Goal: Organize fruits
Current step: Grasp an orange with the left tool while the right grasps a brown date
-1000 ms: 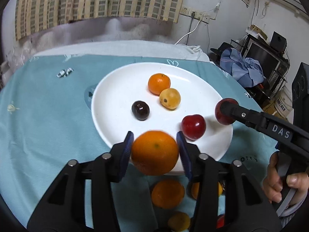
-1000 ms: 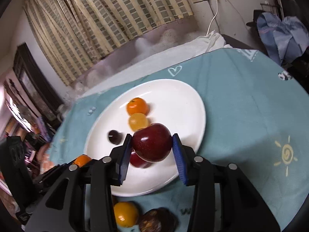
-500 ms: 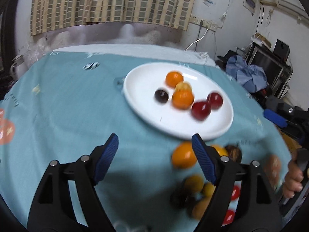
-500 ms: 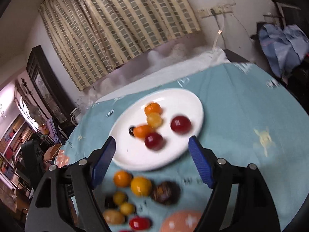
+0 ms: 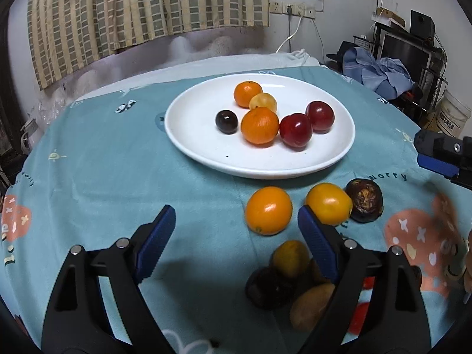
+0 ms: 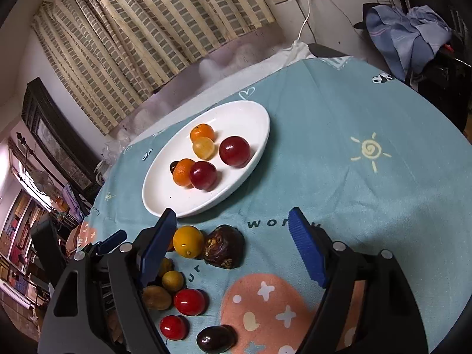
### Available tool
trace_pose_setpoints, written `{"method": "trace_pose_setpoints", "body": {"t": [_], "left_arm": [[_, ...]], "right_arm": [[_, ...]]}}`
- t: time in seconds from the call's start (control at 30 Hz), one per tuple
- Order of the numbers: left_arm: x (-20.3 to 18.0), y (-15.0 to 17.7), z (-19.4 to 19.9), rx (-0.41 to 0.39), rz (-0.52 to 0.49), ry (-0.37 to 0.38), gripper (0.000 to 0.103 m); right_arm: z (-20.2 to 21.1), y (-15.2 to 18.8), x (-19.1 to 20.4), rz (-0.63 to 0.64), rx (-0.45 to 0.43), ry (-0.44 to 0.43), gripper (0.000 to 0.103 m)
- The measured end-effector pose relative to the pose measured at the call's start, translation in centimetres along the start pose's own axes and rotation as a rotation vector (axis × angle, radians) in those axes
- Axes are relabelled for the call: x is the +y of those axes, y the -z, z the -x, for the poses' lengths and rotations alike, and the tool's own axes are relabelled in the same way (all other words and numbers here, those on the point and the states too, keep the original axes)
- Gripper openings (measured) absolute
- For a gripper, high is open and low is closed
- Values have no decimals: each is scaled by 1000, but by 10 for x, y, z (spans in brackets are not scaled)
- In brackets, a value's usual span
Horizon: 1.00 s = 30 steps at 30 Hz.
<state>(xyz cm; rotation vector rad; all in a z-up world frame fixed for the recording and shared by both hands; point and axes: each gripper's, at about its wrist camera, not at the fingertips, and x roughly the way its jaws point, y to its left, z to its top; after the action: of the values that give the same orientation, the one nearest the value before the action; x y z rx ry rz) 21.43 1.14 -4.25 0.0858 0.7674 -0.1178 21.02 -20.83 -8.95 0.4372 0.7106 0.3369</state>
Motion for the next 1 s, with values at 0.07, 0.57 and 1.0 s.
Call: {"method": "trace_pose_setpoints", "body": {"t": [0.07,0.57,1.0], "left_arm": [[-1,-3,-4,8,-7,1,86],[-5,-8,-37,114,-13,63,81],[54,2,-26,92,148,15,75]], "right_arm": [[0,0,1,5,3,2,78],[-8,4,7,39,30,30,78],[-15,7,4,52,52,51,78]]}}
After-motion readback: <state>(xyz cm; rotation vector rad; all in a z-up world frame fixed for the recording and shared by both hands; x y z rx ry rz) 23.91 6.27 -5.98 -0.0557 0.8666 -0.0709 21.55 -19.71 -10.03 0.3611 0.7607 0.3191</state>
